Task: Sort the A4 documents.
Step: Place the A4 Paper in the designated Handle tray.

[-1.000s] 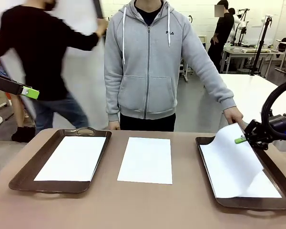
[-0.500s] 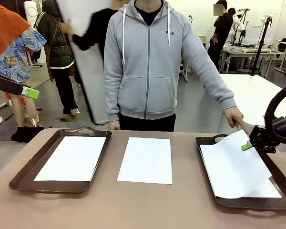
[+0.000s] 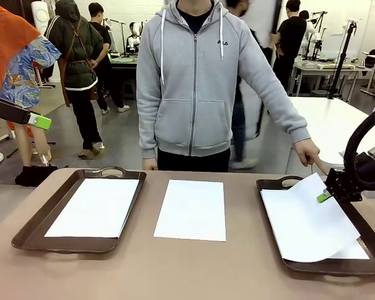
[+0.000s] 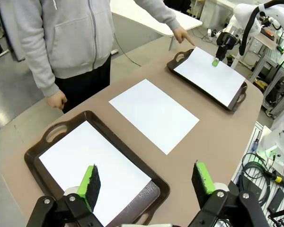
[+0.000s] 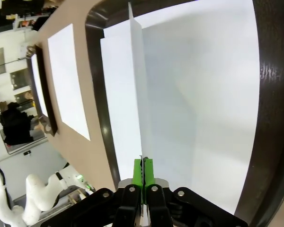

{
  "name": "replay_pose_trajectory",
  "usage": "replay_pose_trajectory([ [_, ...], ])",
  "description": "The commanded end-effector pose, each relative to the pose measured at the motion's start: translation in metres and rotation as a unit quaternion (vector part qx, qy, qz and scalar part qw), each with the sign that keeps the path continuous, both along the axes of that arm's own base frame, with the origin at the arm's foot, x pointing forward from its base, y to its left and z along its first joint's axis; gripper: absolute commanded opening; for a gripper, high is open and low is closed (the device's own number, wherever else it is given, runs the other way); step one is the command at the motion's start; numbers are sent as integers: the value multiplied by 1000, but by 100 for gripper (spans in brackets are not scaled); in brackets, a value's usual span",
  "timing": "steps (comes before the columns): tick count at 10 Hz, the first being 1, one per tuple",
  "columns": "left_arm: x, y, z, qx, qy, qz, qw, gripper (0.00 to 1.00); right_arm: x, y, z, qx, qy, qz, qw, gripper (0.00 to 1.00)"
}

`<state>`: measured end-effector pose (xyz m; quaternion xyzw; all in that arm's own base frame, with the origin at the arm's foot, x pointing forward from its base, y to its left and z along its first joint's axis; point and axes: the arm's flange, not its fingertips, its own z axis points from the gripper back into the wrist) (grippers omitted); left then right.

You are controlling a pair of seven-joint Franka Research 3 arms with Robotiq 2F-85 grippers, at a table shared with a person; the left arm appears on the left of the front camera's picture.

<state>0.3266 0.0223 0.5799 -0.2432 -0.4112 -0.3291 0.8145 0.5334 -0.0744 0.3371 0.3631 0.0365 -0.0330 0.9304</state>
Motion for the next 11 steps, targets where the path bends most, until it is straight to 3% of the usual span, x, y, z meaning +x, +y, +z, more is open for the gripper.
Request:
replay_pose_trajectory([
  [1, 0, 0, 0, -1, -1, -3, 1000, 100, 3, 7, 1, -37, 0, 6, 999, 1],
  [11, 0, 0, 0, -1, -1, -3, 1000, 100, 16, 13, 13, -113, -38, 26, 993, 1],
])
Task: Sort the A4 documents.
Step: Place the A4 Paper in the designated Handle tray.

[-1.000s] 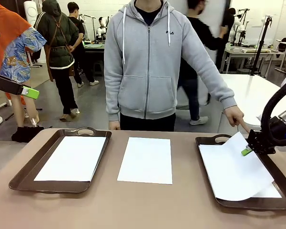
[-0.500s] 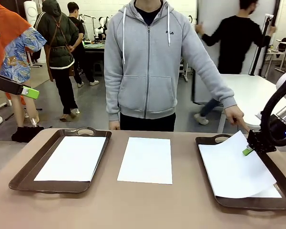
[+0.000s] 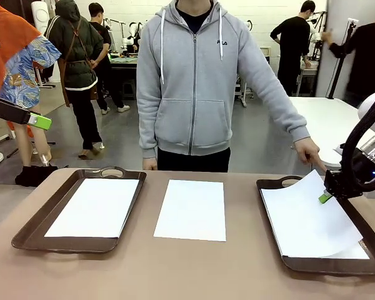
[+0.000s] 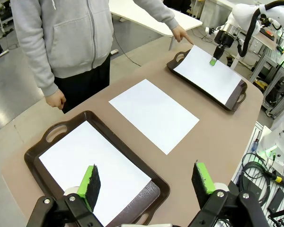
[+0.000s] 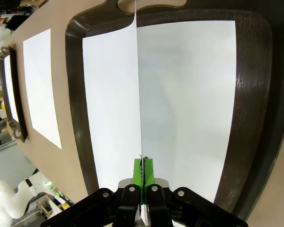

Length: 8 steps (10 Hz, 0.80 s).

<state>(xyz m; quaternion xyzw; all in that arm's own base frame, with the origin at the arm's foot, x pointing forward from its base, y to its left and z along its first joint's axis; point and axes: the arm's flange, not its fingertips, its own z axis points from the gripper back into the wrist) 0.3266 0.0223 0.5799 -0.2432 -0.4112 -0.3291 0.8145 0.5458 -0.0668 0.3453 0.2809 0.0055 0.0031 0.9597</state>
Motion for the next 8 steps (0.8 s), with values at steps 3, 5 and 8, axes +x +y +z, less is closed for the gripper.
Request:
replay_pose_trajectory([
  [3, 0, 0, 0, -1, -1, -3, 1000, 100, 6, 7, 5, -39, -7, -5, 999, 1],
  [5, 0, 0, 0, -1, -1, -3, 1000, 100, 6, 5, 4, -45, -11, -7, 999, 1],
  [8, 0, 0, 0, -1, -1, -3, 1000, 100, 5, 3, 0, -60, 3, -1, 998, 1],
])
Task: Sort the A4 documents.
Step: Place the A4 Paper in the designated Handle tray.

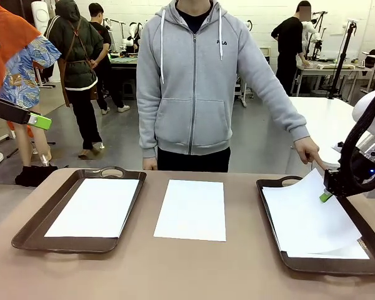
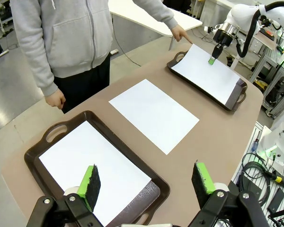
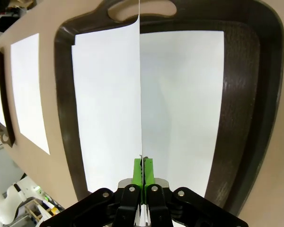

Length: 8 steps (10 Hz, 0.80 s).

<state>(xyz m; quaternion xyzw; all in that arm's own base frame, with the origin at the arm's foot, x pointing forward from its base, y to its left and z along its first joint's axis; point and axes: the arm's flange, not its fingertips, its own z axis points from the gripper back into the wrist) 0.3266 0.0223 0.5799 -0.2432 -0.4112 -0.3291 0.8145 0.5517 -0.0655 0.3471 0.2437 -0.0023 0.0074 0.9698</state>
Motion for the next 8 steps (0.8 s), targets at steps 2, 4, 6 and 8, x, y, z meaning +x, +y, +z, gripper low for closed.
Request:
replay_pose_trajectory([
  [2, 0, 0, 0, -1, -1, -3, 1000, 100, 2, -1, 3, -29, 26, 9, 999, 1],
  [4, 0, 0, 0, -1, -1, -3, 1000, 100, 7, 1, 8, -31, 22, 17, 999, 1],
  [6, 0, 0, 0, -1, -1, -3, 1000, 100, 10, 5, 8, -32, 20, 27, 999, 1],
  [8, 0, 0, 0, -1, -1, -3, 1000, 100, 11, 6, 4, -34, 24, 28, 999, 1],
])
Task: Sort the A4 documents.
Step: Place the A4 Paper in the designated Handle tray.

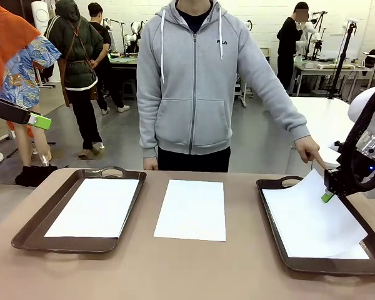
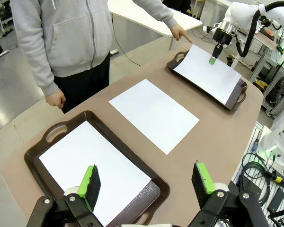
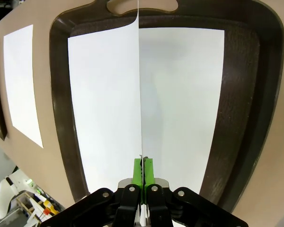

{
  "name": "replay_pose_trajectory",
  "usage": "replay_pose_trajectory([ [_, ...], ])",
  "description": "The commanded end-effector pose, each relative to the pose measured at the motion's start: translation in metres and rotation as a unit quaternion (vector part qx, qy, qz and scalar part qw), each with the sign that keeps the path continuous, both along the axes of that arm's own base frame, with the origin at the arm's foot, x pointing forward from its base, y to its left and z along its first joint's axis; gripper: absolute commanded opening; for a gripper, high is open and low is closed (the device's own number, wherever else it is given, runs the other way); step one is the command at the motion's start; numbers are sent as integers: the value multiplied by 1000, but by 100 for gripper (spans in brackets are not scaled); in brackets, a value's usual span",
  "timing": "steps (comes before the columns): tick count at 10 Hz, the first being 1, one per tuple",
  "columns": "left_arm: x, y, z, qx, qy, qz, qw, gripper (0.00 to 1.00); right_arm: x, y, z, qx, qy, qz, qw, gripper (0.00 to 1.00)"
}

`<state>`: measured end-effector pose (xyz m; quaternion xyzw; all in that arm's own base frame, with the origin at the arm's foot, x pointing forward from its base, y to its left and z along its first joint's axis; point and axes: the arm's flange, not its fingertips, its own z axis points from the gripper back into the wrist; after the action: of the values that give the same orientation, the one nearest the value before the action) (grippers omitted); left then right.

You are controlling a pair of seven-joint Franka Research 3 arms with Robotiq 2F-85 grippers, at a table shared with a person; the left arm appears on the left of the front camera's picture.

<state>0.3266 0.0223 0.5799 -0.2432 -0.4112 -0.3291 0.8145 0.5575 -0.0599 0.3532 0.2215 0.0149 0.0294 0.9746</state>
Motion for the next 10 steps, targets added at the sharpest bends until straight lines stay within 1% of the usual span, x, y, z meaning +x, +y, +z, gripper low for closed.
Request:
replay_pose_trajectory([
  [1, 0, 0, 0, -1, -1, -3, 1000, 100, 5, 1, -2, -9, 10, -2, 1000, 15],
  [2, 0, 0, 0, -1, -1, -3, 1000, 100, 5, 0, -2, -10, 9, -2, 1000, 20],
  [3, 0, 0, 0, -1, -1, -3, 1000, 100, 5, 0, -2, -15, 9, -2, 1000, 34],
  [4, 0, 0, 0, -1, -1, -3, 1000, 100, 5, -1, -2, -18, 8, -3, 1000, 39],
  [5, 0, 0, 0, -1, -1, -3, 1000, 100, 5, -2, 1, -13, -1, -11, 1000, 53],
  [6, 0, 0, 0, -1, -1, -3, 1000, 100, 5, -3, 3, -17, -2, -13, 1000, 58],
  [7, 0, 0, 0, -1, -1, -3, 1000, 100, 4, -7, 4, -22, -1, -18, 1000, 72],
  [8, 0, 0, 0, -1, -1, -3, 1000, 100, 3, -11, 5, -32, -1, -24, 999, 77],
  [9, 0, 0, 0, -1, -1, -3, 1000, 100, 1, -15, 6, -40, 1, -28, 999, 91],
  [10, 0, 0, 0, -1, -1, -3, 1000, 100, 0, -19, 7, -45, 0, -34, 998, 96],
])
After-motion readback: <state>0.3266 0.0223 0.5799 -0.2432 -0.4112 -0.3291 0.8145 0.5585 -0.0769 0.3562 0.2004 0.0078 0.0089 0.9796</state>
